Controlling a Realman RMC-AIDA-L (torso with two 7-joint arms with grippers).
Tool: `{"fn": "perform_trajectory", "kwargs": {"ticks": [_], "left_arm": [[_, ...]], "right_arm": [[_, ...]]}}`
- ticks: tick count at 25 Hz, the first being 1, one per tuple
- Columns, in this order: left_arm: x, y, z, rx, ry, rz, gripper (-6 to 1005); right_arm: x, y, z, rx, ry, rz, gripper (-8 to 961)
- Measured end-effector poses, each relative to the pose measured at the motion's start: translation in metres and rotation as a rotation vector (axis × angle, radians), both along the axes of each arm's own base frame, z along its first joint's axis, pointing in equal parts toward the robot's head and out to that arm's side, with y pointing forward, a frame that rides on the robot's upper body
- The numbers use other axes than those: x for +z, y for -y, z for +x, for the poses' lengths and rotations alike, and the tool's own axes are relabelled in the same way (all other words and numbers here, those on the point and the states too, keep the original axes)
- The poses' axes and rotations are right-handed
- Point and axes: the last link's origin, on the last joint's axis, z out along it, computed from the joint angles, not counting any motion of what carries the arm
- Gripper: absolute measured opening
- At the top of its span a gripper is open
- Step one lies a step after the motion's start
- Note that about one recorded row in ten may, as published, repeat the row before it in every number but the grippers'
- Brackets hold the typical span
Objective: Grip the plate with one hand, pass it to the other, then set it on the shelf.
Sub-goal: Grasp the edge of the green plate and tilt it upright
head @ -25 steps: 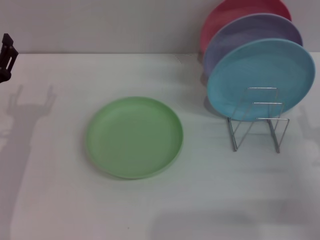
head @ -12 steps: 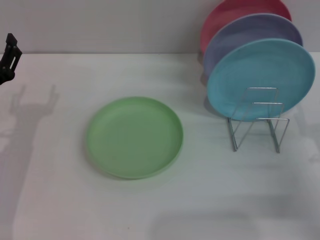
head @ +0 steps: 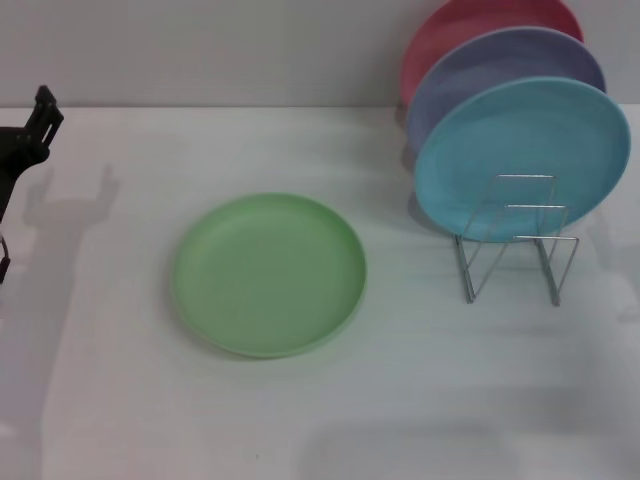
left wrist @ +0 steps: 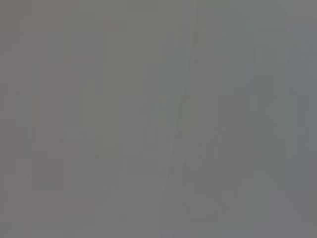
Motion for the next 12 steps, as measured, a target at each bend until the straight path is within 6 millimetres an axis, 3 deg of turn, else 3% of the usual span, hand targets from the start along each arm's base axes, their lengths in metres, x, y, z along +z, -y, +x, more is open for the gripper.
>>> {"fn": "perform_trajectory", "kwargs": {"ticks": [12], "left_arm": [[0.023, -0.013, 0.039, 0.18, 0.03, -0.262, 824]], "right_arm": [[-0.001, -0.001, -0.001, 0.002, -0.002, -0.001, 688]]}}
